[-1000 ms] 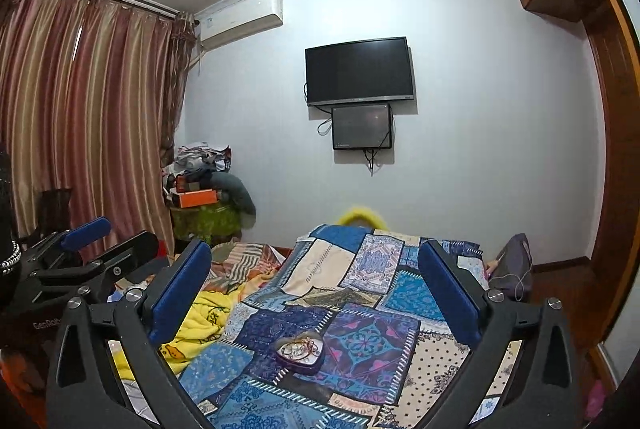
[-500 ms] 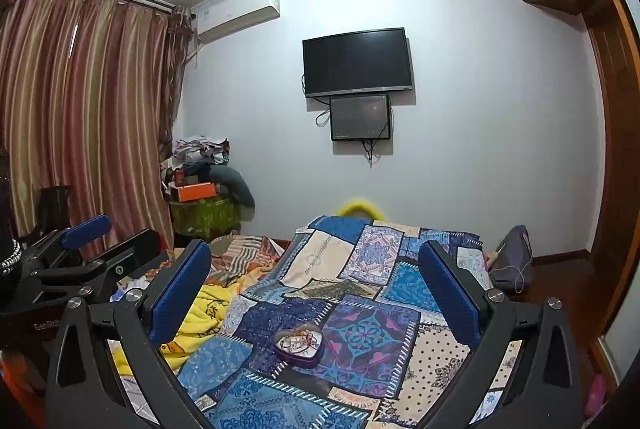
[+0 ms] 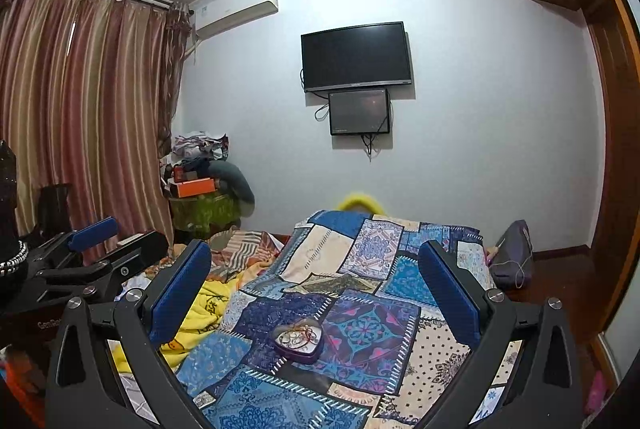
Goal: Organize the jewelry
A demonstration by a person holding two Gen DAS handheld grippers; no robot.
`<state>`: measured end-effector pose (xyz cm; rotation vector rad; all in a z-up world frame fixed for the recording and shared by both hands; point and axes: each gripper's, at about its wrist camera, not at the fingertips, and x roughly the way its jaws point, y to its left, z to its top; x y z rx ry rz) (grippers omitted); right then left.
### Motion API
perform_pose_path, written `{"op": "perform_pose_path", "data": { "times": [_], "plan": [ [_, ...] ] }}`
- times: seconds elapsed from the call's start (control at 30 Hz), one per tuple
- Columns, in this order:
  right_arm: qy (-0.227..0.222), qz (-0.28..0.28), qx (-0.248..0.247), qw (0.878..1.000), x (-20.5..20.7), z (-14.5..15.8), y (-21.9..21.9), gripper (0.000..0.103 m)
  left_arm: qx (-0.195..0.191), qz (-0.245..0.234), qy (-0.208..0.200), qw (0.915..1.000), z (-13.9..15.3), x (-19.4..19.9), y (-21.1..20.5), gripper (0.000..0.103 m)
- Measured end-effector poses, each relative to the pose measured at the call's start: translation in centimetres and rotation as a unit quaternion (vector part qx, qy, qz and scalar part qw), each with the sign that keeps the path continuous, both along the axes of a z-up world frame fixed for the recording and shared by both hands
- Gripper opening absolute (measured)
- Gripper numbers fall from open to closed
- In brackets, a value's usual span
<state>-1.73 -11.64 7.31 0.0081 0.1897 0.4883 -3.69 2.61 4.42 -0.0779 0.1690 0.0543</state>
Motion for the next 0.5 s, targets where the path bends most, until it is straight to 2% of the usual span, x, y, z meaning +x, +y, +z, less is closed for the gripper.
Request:
{"op": "perform_pose_path", "data": {
  "times": [0.5],
  "plan": [
    [0.013, -0.001, -0.002, 1.000, 0.74, -0.16, -0.05, 0.103, -0.001, 0.002, 0.007, 1.0000, -0.39, 0.63, 0.25, 0.102]
  ]
}}
